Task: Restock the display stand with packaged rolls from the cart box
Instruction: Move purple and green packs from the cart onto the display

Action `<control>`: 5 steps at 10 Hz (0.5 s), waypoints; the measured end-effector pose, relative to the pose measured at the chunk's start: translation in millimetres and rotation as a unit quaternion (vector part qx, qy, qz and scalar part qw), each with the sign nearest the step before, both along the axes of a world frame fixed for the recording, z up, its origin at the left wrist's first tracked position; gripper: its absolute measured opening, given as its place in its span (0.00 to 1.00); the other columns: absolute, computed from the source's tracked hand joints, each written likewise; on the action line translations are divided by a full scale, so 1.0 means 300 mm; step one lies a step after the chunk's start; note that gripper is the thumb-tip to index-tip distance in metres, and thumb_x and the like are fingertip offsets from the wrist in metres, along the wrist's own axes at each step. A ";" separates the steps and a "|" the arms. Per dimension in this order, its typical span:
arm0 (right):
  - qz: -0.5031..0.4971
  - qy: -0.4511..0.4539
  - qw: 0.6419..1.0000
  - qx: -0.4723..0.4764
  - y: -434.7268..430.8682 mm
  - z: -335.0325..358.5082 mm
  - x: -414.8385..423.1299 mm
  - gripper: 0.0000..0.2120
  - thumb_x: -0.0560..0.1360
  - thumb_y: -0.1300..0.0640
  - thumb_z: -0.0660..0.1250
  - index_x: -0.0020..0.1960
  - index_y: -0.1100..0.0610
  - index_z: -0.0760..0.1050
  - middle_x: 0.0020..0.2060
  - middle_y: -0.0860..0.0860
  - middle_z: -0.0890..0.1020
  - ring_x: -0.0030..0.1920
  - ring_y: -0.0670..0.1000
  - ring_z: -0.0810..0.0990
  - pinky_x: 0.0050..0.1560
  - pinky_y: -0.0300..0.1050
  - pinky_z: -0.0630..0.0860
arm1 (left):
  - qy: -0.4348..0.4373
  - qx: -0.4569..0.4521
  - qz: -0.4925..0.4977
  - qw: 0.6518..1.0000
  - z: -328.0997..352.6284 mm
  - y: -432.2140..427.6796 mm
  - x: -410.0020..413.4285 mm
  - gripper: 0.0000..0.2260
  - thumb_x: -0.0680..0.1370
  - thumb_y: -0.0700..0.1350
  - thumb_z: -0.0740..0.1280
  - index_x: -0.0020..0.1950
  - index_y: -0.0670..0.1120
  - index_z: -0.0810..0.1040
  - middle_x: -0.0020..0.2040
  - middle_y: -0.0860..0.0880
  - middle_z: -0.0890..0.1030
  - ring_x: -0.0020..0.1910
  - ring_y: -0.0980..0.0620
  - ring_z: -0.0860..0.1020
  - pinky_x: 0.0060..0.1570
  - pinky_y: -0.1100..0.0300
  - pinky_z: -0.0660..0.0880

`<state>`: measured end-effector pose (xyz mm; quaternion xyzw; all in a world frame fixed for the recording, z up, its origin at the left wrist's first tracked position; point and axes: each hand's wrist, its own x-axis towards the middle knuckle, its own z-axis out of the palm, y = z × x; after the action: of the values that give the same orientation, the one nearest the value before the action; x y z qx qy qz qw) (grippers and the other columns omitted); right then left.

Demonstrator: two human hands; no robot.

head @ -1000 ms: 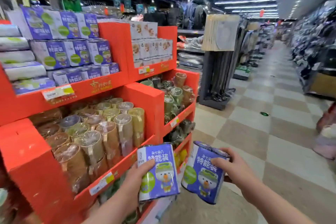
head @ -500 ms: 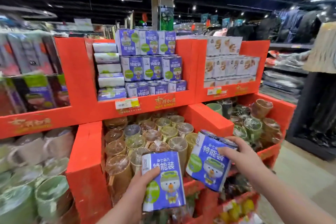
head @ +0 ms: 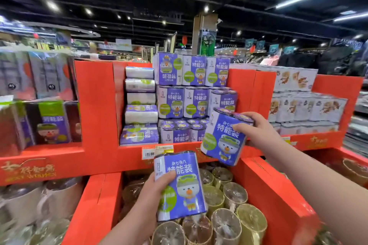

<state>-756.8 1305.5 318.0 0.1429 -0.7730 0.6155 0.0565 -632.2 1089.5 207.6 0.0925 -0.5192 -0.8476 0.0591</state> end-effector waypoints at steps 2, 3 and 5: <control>-0.019 0.097 0.990 0.101 -0.122 0.171 -0.221 0.22 0.71 0.58 0.71 0.63 0.54 0.71 0.52 0.52 0.77 0.48 0.52 0.76 0.46 0.43 0.71 | 0.028 -0.001 0.054 0.998 0.042 -0.065 -0.071 0.25 0.63 0.47 0.75 0.59 0.44 0.78 0.53 0.38 0.83 0.53 0.34 0.81 0.57 0.36 0.75; 0.002 0.140 0.977 0.160 -0.188 0.237 -0.328 0.26 0.71 0.58 0.70 0.69 0.53 0.68 0.57 0.53 0.75 0.49 0.51 0.73 0.47 0.41 0.68 | 0.035 -0.028 0.095 0.994 0.014 -0.102 -0.120 0.34 0.57 0.55 0.77 0.60 0.46 0.77 0.55 0.39 0.83 0.55 0.37 0.81 0.59 0.36 0.74; 0.092 0.196 0.921 0.322 -0.290 0.304 -0.471 0.27 0.72 0.56 0.70 0.70 0.53 0.69 0.58 0.53 0.74 0.54 0.51 0.73 0.52 0.39 0.68 | 0.048 -0.016 0.185 0.981 0.052 -0.124 -0.152 0.33 0.56 0.55 0.77 0.58 0.45 0.78 0.51 0.40 0.84 0.50 0.39 0.82 0.50 0.46 0.79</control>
<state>-898.0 1218.5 409.2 0.3421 -0.8864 0.2951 0.1007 -677.7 1052.4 223.1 0.1453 -0.5030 -0.8170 0.2415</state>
